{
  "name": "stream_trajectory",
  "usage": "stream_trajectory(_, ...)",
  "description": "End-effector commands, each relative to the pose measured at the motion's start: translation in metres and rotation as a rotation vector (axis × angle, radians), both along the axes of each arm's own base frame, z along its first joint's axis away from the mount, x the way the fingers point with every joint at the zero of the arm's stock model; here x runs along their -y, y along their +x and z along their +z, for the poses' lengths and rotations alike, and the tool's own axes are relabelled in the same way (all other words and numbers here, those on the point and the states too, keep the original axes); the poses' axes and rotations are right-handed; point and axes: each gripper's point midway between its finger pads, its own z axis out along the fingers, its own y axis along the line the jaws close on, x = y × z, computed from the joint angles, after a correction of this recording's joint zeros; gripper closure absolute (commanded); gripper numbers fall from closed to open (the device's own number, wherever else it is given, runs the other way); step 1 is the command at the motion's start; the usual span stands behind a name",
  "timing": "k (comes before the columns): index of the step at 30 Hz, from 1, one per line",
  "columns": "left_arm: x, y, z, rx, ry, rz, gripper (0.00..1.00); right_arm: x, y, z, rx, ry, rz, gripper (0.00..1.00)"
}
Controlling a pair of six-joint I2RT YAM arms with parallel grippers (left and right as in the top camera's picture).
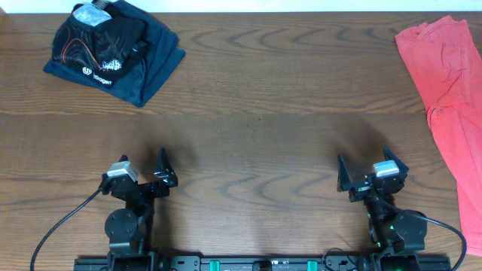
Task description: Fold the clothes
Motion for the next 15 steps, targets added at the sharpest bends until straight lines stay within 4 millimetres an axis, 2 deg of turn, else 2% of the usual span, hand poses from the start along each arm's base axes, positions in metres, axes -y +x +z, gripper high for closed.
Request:
stream_trajectory(1,-0.0023,-0.0012,-0.0148,-0.048,0.003,0.015,0.02,-0.0008,-0.0004,-0.0007,0.001,-0.013,0.002,0.01)
stream_trajectory(15,-0.0024,-0.0012,-0.0148,-0.048,0.003,0.015,0.02,0.0044,0.0005,-0.0006,0.003,-0.024,-0.028,0.01)
